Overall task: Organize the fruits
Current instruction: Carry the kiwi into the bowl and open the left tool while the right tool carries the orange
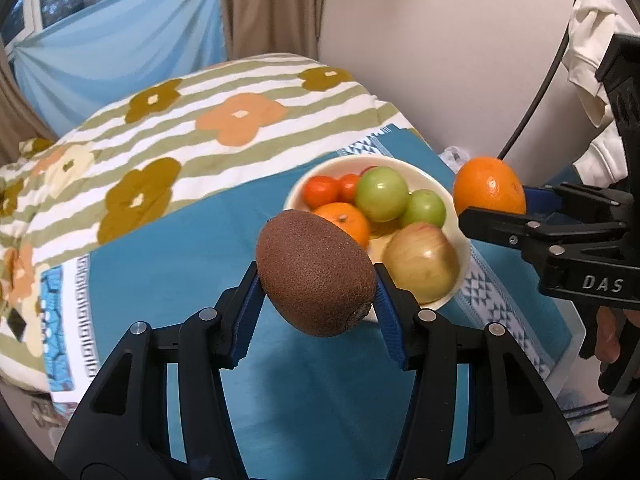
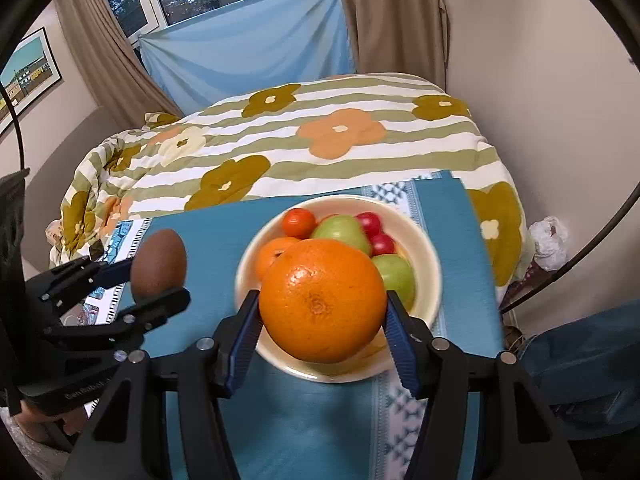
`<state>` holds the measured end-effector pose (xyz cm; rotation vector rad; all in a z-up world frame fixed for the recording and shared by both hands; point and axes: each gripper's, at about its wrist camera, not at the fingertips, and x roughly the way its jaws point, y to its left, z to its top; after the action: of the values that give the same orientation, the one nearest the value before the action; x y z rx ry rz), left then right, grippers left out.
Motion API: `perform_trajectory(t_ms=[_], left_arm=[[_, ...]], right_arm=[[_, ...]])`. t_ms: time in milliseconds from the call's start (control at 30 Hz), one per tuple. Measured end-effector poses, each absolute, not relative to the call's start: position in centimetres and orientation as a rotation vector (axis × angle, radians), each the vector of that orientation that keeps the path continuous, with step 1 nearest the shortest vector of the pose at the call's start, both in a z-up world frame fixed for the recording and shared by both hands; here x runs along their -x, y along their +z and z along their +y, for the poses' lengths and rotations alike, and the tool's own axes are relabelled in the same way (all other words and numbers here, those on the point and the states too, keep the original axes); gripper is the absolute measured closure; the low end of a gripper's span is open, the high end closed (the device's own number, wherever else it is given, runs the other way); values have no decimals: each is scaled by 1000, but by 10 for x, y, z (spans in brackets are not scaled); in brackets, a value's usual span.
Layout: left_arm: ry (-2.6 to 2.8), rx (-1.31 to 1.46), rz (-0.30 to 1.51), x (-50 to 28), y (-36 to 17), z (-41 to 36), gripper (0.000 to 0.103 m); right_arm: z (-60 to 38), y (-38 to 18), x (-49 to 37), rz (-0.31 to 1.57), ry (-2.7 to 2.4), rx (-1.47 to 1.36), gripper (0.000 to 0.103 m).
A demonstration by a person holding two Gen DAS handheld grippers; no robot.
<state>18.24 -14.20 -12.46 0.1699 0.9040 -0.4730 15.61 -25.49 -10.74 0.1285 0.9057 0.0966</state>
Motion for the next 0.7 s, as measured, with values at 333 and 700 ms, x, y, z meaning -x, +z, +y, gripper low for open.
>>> perform_trajectory(t_ms=[333, 700], left_arm=[[-427, -175, 954, -191, -160, -176, 46], [-377, -177, 995, -190, -179, -186, 43]], right_arm=[[-289, -117, -163, 911, 121, -126, 48], [-298, -115, -171, 898, 155, -113, 48]])
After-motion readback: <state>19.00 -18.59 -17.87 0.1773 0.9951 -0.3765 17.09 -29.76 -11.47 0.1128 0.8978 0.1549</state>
